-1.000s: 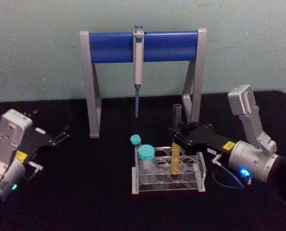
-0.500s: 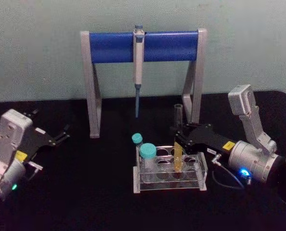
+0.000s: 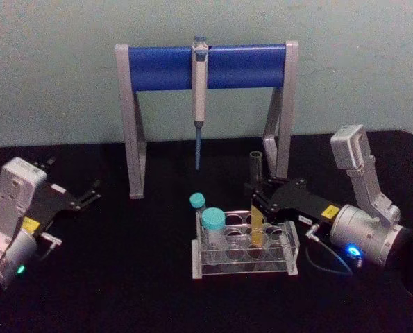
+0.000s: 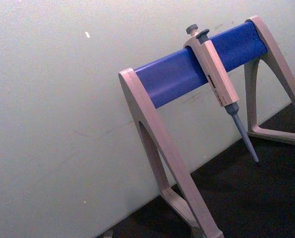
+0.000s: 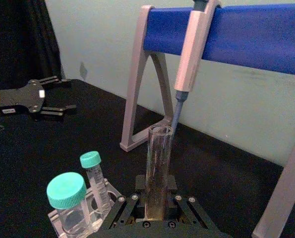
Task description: Pick up the test tube from the test tube rack, shake it, then place it back into the test tube rack.
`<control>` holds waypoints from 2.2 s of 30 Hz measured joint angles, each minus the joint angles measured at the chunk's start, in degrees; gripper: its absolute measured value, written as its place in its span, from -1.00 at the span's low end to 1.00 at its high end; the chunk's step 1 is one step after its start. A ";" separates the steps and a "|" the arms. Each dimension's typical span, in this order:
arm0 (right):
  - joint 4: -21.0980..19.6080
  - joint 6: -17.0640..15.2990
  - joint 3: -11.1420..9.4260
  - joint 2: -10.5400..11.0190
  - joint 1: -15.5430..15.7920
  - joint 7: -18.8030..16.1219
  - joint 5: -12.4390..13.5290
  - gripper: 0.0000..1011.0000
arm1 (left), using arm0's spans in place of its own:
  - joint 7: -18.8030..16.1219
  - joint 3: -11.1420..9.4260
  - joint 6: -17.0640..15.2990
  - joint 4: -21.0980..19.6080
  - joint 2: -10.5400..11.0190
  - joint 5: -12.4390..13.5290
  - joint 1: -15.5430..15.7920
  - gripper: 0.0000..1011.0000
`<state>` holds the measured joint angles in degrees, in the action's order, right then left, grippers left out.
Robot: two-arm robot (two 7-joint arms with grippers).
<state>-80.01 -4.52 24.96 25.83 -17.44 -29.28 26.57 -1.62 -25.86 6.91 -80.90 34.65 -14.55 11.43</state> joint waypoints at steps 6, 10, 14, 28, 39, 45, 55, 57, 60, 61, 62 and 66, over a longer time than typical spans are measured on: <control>-1.00 2.03 0.25 0.45 0.80 -0.47 -0.44 -0.53 | 0.00 0.00 0.00 0.00 0.00 0.00 0.00 1.00; -1.37 2.83 0.17 0.52 1.38 -0.49 -0.51 -0.53 | 0.00 0.00 0.00 0.00 0.00 0.00 0.00 1.00; -1.71 3.70 -0.04 0.64 1.86 -0.57 -0.53 -0.53 | 0.00 0.00 0.00 0.00 0.00 0.00 0.00 1.00; -4.60 4.67 -1.24 1.16 2.74 -0.39 -0.45 -0.53 | 0.00 0.00 0.00 0.00 0.00 0.00 0.00 1.00; -8.86 4.37 -2.97 1.58 3.06 1.58 -0.16 -0.53 | 0.00 0.00 0.00 0.00 0.00 0.00 0.00 1.00; -9.99 3.84 -3.44 1.44 3.07 2.51 -0.21 -0.53 | 0.00 0.00 0.00 0.00 0.00 0.00 0.00 1.00; -9.97 3.33 -3.47 0.94 2.45 2.56 -0.19 -0.53 | 0.00 0.00 0.00 0.00 0.00 0.00 0.00 1.00; -9.88 3.23 -3.41 0.90 2.29 2.44 -0.15 -0.53 | 0.00 0.00 0.00 0.00 0.00 0.00 0.00 1.00; -9.87 3.16 -3.35 0.91 2.20 2.26 -0.05 -0.53 | 0.00 0.00 0.00 0.00 0.00 0.00 0.00 1.00; -9.87 3.12 -3.33 0.93 2.17 2.18 0.02 -0.53 | 0.00 0.00 0.00 0.00 0.00 0.00 0.00 1.00; -9.87 3.10 -3.33 0.94 2.15 2.15 0.05 -0.53 | 0.00 0.00 0.00 0.00 0.00 0.00 0.00 1.00; -9.90 3.00 -3.23 1.09 2.02 1.94 0.21 -0.53 | 0.00 0.00 0.00 0.00 0.00 0.00 0.00 1.00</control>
<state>-89.91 -1.53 21.73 26.92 -15.42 -27.33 26.78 -1.62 -25.86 6.91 -80.90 34.65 -14.55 11.43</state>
